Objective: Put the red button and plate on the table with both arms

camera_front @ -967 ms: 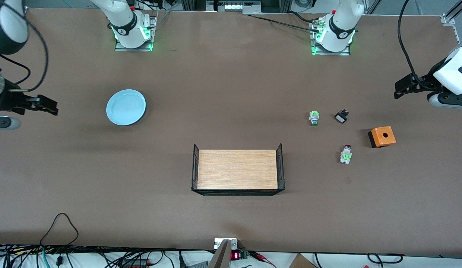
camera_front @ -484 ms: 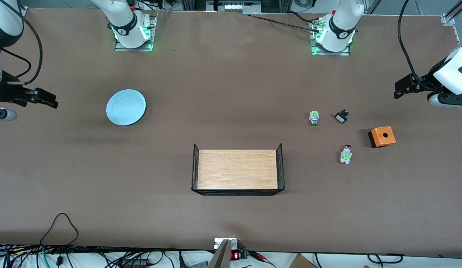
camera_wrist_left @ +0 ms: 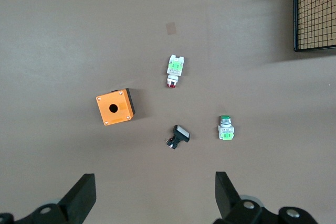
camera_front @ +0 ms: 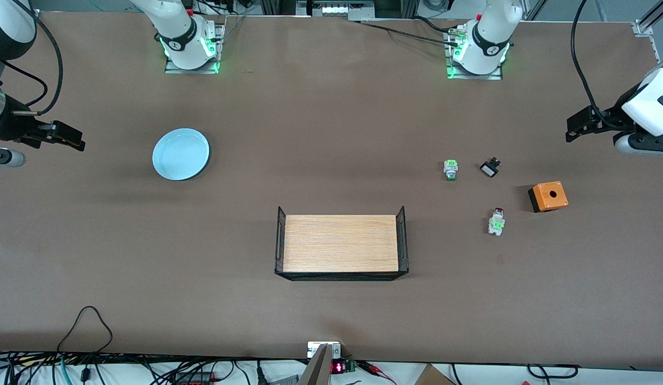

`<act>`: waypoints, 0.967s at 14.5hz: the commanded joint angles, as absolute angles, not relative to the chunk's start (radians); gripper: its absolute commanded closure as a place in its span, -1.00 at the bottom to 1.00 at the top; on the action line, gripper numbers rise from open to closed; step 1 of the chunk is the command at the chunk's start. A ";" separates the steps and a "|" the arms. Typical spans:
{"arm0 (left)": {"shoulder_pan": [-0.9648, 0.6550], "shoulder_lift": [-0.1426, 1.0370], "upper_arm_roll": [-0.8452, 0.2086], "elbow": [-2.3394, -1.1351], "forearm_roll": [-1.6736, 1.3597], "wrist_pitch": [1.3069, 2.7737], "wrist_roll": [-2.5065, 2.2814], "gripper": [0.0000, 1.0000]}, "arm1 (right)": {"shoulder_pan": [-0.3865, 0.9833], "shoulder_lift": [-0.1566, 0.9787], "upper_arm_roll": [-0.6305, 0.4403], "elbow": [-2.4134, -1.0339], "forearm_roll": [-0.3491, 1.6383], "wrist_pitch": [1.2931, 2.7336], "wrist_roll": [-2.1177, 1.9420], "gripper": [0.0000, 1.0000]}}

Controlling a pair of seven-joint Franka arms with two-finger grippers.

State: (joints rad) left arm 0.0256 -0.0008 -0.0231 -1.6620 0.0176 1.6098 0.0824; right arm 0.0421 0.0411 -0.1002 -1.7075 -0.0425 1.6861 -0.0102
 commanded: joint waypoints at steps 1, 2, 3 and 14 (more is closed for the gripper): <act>0.032 0.018 -0.029 -1.628 0.026 1.597 0.078 -1.00 | 0.043 0.038 -0.095 -1.697 -0.041 1.689 0.003 -1.00; 0.032 0.018 -0.029 -1.628 0.026 1.598 0.080 -1.00 | 0.043 0.038 -0.095 -1.694 -0.034 1.689 0.002 -1.00; 0.032 0.018 -0.029 -1.628 0.026 1.598 0.078 -1.00 | 0.040 0.034 -0.098 -1.690 -0.028 1.686 -0.002 -1.00; 0.032 0.018 -0.029 -1.628 0.026 1.598 0.080 -1.00 | 0.044 0.025 -0.091 -1.634 -0.028 1.617 -0.017 -1.00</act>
